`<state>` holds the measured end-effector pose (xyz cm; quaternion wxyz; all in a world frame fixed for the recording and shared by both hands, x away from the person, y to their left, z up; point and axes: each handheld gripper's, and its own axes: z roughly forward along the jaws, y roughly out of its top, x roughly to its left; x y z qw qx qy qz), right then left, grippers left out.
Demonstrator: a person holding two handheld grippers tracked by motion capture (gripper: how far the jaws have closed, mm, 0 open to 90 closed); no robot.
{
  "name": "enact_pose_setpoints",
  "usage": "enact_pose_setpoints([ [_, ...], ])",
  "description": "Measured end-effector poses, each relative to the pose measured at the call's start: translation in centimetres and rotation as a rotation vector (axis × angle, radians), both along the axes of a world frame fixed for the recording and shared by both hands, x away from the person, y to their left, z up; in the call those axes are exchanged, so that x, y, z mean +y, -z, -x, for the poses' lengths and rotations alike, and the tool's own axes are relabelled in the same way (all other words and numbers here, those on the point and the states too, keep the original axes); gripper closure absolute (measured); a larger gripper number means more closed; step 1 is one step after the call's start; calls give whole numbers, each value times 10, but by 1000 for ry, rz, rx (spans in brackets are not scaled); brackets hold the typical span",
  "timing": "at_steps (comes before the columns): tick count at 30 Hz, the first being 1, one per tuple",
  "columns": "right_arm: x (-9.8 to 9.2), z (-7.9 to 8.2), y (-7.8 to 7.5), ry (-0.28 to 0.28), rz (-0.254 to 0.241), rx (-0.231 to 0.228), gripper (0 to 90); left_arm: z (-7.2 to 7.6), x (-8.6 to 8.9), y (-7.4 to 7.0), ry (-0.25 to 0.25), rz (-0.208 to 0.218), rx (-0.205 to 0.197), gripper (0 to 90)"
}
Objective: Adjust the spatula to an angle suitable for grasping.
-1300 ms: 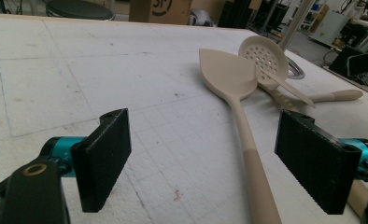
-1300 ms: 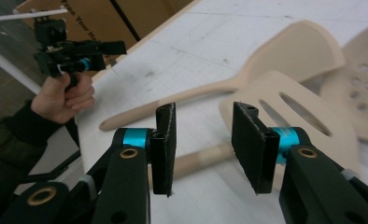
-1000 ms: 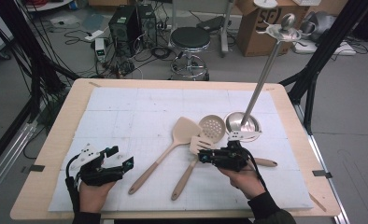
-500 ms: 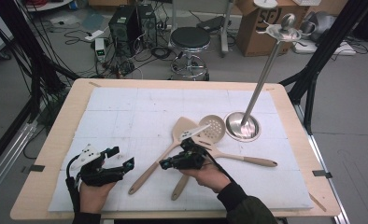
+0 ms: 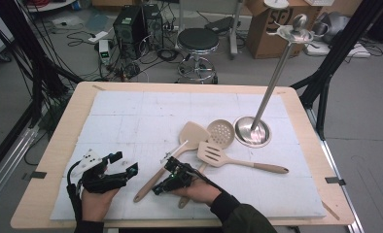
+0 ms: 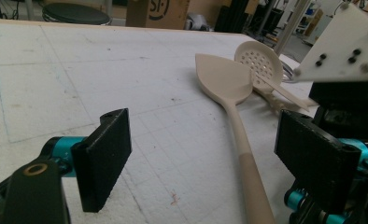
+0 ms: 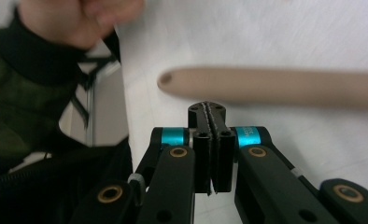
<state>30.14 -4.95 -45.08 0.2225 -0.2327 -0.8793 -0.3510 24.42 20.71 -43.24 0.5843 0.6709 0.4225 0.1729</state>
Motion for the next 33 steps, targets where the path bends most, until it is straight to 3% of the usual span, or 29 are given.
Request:
enact_pose_setpoints([
  [2, 2, -4, 4, 1, 21, 30, 896, 0, 0, 0, -6, 6, 0, 193],
  [9, 5, -8, 4, 25, 35, 63, 897, 0, 1, 0, -11, 12, 3, 195],
  [15, 11, -7, 0, 15, 74, 40, 897, 0, 2, 0, -16, 9, 0, 196],
  [18, 21, -9, -4, 5, 104, 3, 897, 0, 2, 0, -19, 11, 1, 197],
  [21, 28, -16, -2, 7, 96, 44, 897, 1, 4, 0, -29, 18, 4, 198],
  [26, 40, -24, -2, 23, 95, 23, 897, 1, 5, 1, -37, 22, 6, 199],
  [29, 46, -32, 0, 40, 75, 48, 897, 2, 7, 1, -41, 27, 5, 200],
  [33, 53, -41, 0, 85, 67, 31, 897, 2, 8, 1, -43, 27, 4, 201],
])
